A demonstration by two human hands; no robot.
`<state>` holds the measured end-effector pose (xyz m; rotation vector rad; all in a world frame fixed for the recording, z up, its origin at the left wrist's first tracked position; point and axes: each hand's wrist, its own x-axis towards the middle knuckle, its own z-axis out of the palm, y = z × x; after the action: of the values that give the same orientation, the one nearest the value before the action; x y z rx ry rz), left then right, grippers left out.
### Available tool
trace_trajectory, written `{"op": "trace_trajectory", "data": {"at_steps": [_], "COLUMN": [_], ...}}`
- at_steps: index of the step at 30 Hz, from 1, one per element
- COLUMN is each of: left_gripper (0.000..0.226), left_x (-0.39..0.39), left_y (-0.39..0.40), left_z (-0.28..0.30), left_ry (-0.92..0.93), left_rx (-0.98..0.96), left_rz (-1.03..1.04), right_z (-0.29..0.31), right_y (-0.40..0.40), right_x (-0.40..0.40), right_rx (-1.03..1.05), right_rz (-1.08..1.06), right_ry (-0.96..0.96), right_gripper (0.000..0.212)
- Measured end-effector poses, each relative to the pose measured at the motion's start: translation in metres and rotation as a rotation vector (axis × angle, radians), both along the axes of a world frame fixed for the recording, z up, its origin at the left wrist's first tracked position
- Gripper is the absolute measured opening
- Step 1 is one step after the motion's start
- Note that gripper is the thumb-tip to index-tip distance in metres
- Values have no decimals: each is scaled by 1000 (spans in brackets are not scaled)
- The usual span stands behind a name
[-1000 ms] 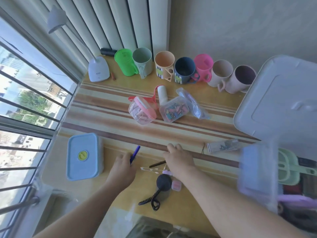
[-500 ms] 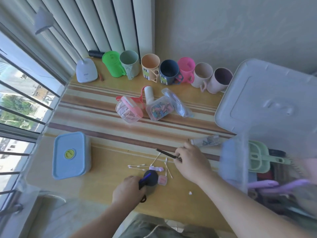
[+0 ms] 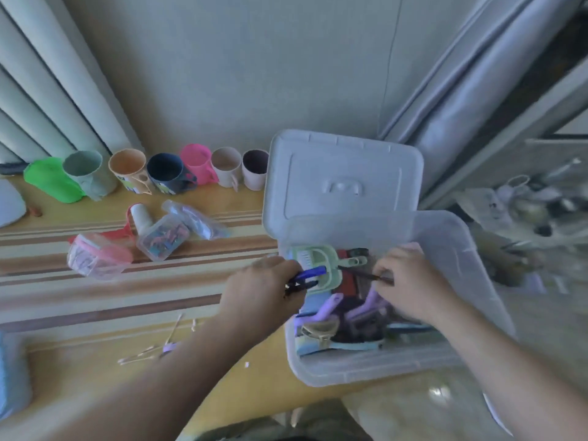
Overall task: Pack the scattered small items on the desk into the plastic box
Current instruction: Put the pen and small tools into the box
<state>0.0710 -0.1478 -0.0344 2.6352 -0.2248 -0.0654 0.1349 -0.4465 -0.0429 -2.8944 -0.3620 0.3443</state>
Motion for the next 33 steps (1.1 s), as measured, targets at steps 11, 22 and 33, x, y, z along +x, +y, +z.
{"op": "trace_trajectory", "data": {"at_steps": [11, 22, 33], "left_gripper": [36, 44, 32], "left_x": [-4, -13, 13], "left_y": [-168, -155, -199], "left_z": [-74, -93, -93], "left_ry": [432, 601, 607], "left_rx": [449, 143, -172], "left_rz": [-290, -183, -85], "right_z": [-71, -98, -77], "right_y": [-95, -102, -125], "right_x": [-21, -6, -1], "right_rx": [-369, -365, 212], "right_rz": [123, 309, 377], "right_ry": [515, 650, 337], "right_gripper": [13, 25, 21]}}
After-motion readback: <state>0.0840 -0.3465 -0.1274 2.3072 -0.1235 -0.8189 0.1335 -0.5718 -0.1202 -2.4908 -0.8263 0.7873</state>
